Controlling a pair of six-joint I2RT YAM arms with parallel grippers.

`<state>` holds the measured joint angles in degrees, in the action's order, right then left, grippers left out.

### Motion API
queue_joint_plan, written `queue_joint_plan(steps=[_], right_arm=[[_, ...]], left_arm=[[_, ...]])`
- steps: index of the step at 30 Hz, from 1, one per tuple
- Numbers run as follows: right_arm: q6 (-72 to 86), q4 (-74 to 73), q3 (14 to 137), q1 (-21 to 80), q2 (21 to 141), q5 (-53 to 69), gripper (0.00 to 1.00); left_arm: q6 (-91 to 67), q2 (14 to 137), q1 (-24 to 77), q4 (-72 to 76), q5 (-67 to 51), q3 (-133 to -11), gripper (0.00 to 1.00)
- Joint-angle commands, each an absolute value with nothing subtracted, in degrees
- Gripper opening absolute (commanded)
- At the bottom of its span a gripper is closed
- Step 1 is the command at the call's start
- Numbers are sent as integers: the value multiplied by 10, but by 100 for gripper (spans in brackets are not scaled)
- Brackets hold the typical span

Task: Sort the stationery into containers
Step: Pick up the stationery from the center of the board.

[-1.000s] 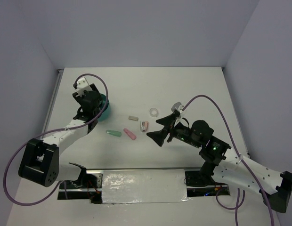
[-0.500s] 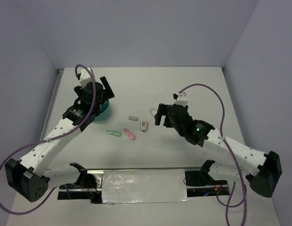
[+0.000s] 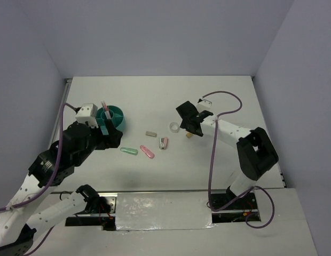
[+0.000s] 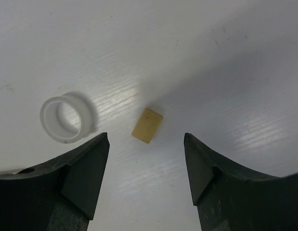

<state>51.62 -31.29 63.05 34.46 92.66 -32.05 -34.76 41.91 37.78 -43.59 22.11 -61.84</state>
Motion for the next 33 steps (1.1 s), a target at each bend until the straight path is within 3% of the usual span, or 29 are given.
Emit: queue_joint_plan(steps=[1, 16, 25, 29, 31, 32, 33], right_arm=[[548, -310, 650, 337, 958, -316, 70], [562, -258, 618, 334, 1049, -274, 44], [552, -229, 599, 333, 1053, -266, 44], [524, -218, 603, 333, 1048, -263, 24], [515, -217, 605, 334, 1043, -262, 20], [502, -214, 604, 335, 1036, -261, 4], [493, -208, 602, 337, 1031, -259, 1]], left_arm=[[-288, 396, 380, -447, 181, -596, 99], [-272, 341, 380, -394, 150, -520, 99], [-274, 332, 380, -390, 149, -517, 99], [-276, 334, 380, -392, 149, -517, 99], [-278, 333, 380, -392, 153, -516, 99], [-279, 334, 380, -393, 155, -517, 99], [-282, 334, 380, -394, 157, -519, 99]])
